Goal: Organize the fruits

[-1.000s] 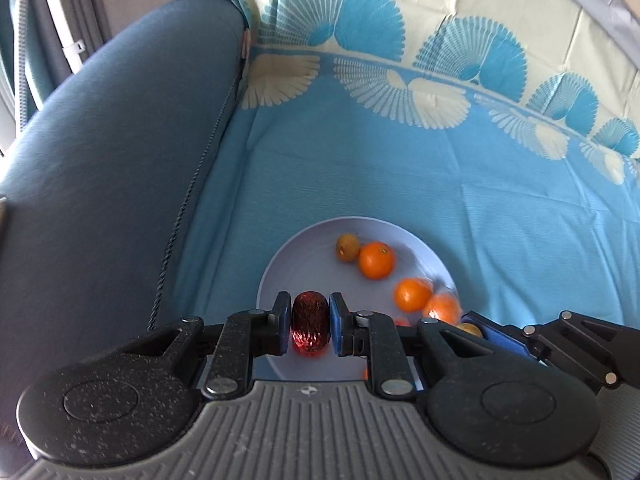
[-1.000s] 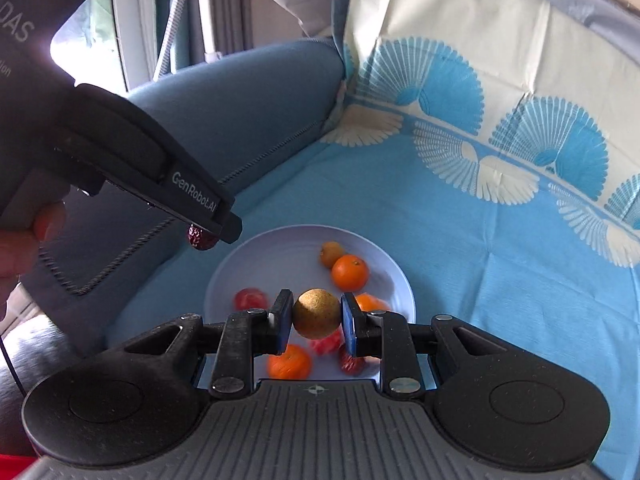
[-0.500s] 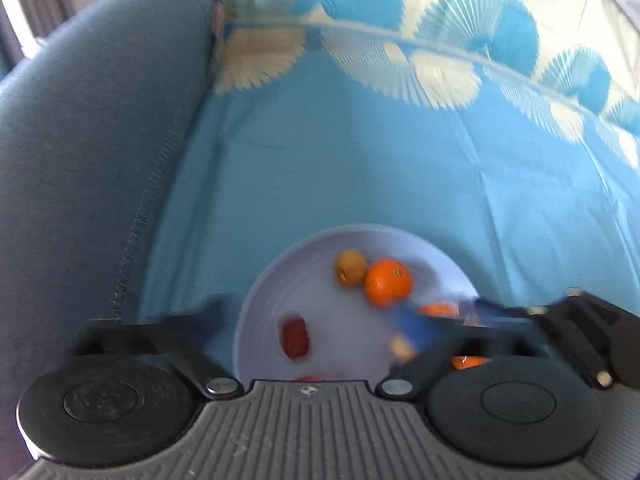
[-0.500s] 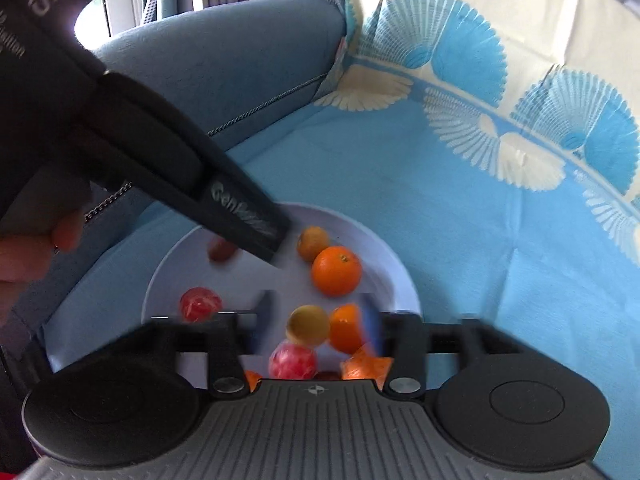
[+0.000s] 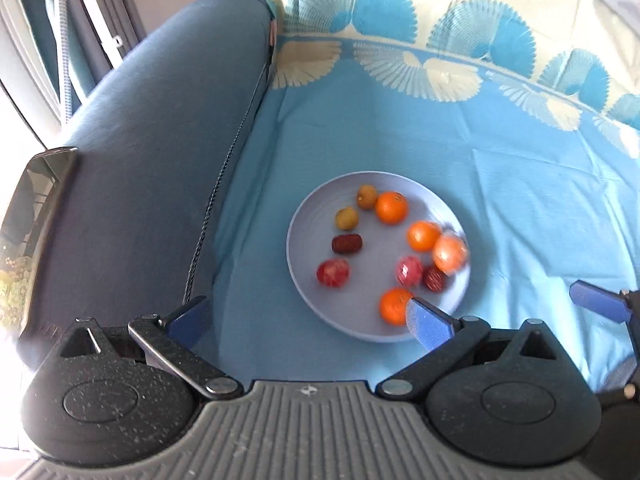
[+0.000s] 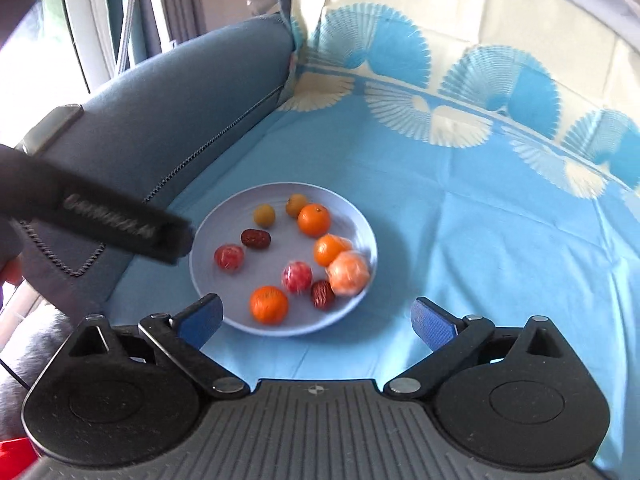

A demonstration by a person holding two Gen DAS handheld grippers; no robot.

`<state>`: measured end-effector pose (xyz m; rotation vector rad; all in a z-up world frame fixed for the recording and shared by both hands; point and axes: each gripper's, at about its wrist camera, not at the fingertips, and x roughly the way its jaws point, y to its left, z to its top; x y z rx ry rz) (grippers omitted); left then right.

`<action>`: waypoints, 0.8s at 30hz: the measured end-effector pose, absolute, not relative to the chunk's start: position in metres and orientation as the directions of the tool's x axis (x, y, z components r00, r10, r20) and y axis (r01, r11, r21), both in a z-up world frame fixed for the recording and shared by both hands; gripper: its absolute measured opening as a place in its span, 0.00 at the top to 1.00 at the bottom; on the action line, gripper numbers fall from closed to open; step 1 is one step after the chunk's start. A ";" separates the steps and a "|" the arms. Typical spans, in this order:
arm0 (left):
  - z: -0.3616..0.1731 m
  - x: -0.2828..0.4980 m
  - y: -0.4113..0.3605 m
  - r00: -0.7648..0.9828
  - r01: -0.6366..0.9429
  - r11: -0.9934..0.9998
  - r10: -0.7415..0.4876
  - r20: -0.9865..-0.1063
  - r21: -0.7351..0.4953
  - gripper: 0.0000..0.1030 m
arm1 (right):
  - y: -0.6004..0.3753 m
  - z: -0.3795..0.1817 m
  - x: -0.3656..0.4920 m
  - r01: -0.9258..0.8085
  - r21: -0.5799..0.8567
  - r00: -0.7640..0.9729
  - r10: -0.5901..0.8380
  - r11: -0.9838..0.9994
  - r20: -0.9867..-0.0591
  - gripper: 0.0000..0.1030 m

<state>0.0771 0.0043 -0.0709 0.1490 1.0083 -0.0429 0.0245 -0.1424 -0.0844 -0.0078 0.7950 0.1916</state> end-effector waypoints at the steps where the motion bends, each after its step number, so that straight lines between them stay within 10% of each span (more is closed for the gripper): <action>1: -0.067 0.067 0.005 0.542 0.105 0.989 0.031 -0.840 0.105 0.00 | -0.144 -0.081 0.014 -0.168 0.060 0.692 0.161 0.984 -0.704 0.01; 24: -0.028 -0.030 0.008 0.627 0.088 0.990 0.030 -0.778 0.108 0.00 | -0.148 -0.040 -0.074 -0.150 -0.005 0.775 0.114 0.989 -0.622 0.01</action>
